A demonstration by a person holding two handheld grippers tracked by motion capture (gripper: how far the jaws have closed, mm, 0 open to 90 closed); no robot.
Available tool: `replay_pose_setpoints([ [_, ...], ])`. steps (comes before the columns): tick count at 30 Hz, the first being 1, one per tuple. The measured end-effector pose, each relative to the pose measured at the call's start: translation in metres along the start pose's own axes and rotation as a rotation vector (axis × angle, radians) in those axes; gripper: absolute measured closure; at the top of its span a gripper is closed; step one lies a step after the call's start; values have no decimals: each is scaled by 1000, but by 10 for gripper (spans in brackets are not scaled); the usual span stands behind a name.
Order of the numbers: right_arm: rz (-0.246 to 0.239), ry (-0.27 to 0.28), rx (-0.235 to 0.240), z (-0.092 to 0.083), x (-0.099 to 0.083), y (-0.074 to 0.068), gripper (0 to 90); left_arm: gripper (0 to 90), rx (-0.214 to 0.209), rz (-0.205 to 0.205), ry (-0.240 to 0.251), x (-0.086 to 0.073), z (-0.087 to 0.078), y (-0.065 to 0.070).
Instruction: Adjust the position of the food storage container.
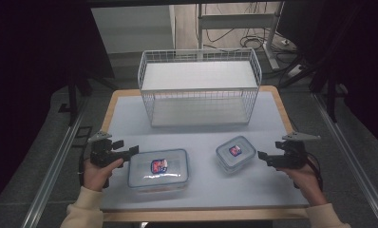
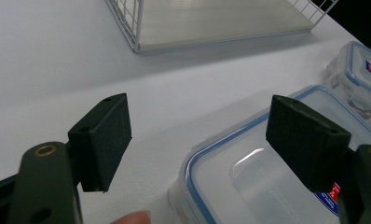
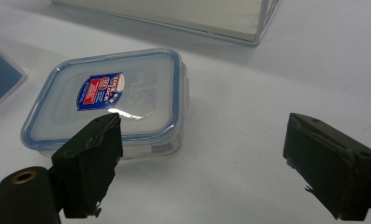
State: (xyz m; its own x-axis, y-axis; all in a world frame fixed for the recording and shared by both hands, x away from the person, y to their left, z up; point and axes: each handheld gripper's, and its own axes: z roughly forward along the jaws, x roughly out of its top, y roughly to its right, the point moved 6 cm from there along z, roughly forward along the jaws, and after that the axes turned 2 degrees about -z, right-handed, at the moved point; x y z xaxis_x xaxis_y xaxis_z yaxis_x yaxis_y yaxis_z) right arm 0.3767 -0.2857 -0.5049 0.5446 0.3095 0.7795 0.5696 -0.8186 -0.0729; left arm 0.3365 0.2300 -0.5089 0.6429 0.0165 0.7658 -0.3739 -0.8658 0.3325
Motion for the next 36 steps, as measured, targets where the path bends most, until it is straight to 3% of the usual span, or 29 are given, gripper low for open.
replay_pose_setpoints([
  [6,32,9,37,0,-4,4,155,242,-4,-10,15,1,-3,0],
  [11,16,18,24,1,-1,2,168,316,-10,11,21,0,-8,5],
  [16,-3,35,14,-1,2,-3,176,535,-34,23,15,-2,-11,6],
  [17,-6,38,11,-2,1,-4,178,592,-55,27,3,-3,-10,6],
  [22,-1,36,3,-4,-1,-2,180,813,-45,36,-24,-3,-9,2],
  [27,22,33,-15,-3,-4,5,183,900,-44,22,-19,-7,-24,-5],
  [31,28,19,-20,0,-7,7,183,900,-30,0,-47,-26,-36,-14],
  [32,29,18,-22,0,-7,7,183,900,-25,-6,-70,-39,-40,-17],
  [36,21,22,-17,-1,-5,4,185,900,-28,-15,-120,-68,-47,-18],
])
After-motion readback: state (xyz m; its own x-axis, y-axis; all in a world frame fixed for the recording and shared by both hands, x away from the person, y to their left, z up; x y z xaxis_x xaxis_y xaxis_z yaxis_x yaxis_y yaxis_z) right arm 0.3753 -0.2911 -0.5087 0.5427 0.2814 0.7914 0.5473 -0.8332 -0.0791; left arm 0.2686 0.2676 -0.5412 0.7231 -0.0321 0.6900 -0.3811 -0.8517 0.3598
